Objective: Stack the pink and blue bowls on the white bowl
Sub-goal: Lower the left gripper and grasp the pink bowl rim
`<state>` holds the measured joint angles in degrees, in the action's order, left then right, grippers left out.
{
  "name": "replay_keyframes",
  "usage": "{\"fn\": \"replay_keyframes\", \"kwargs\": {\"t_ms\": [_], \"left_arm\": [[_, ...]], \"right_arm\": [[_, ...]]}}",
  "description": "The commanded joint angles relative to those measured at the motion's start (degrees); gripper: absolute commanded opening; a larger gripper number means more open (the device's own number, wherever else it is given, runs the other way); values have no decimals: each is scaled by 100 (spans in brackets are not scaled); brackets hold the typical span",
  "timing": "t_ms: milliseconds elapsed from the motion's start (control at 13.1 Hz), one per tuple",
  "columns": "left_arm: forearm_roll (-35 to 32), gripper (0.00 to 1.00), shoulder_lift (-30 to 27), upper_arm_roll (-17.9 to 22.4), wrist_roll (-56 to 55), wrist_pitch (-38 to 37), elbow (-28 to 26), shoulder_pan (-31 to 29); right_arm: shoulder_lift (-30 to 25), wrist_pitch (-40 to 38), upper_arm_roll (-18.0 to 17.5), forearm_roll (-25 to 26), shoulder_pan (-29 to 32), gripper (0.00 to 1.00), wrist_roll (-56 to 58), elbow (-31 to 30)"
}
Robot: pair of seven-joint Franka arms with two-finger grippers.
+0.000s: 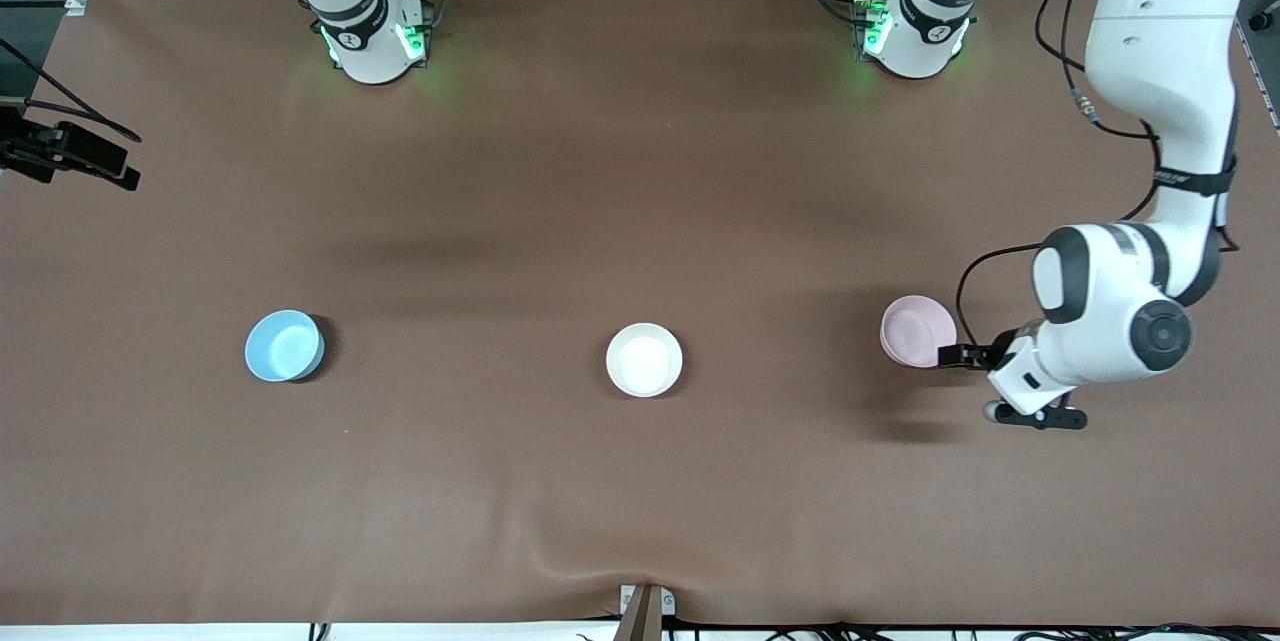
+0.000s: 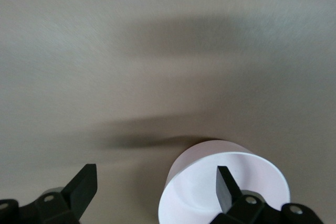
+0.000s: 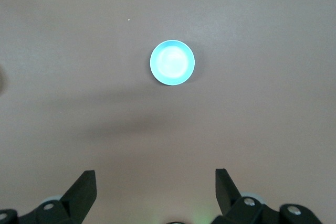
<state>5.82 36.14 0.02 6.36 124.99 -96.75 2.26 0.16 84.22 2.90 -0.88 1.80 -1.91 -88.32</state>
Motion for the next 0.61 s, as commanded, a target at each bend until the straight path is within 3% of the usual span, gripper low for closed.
{"fn": "replay_keyframes", "kwargs": {"t_ms": [0, 153, 306, 536], "left_arm": [[60, 100, -300, 24, -12, 113, -501, 82], [60, 100, -362, 24, 23, 113, -582, 82], [60, 91, -389, 24, 23, 139, -696, 126], [-352, 59, -467, 24, 50, 192, -793, 73]], "right_arm": [[-78, 33, -18, 26, 13, 100, 32, -62], [-78, 25, -18, 18, 13, 100, 24, -71], [-78, 25, -18, 18, 22, 100, 32, -71], [-78, 25, -18, 9, 22, 100, 32, -62]]}}
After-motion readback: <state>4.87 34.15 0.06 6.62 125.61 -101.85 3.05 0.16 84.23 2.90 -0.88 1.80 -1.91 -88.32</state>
